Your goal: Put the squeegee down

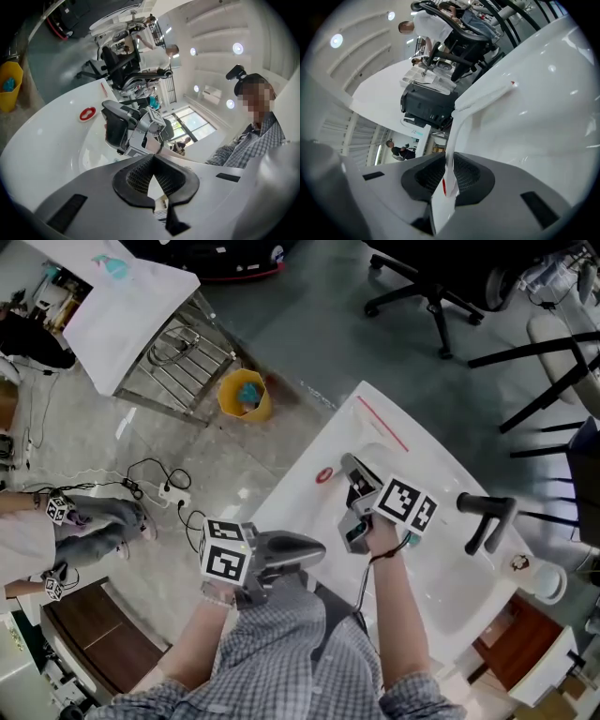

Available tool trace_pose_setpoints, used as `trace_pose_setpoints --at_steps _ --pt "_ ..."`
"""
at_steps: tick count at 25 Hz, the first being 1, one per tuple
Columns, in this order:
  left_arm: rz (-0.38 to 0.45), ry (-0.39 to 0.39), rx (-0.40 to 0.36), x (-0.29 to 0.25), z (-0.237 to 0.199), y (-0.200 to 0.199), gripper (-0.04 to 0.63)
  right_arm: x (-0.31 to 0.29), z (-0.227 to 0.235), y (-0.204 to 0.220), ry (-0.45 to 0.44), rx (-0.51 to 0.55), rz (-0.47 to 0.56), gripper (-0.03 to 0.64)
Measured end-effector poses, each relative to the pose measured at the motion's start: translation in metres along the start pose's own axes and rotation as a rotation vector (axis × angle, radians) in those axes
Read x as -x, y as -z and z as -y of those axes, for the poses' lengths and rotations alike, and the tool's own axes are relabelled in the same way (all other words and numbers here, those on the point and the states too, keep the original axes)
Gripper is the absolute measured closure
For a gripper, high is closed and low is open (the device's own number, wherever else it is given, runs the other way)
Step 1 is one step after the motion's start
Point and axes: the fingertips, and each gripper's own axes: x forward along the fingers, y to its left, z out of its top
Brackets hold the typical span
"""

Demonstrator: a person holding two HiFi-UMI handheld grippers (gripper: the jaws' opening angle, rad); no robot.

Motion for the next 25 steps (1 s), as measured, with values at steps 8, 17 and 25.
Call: trace_pose_setpoints --at_steps 8,17,25 --pt "0.002 0.003 -0.005 -0.001 0.003 0.002 0.589 0.003 0.001 -0.003 0.082 0.165 -0.012 0.548" --pt "-0.019 -0.058 -0.134 -0.007 0.006 -0.001 0.591 0.033 0.004 -0.005 0.102 0.184 0.047 0.529" --pt "-0.087 -0.172 -0.344 -0.028 0.007 -0.008 0.591 0.093 0.016 -0.004 0.225 0.32 0.132 0.609"
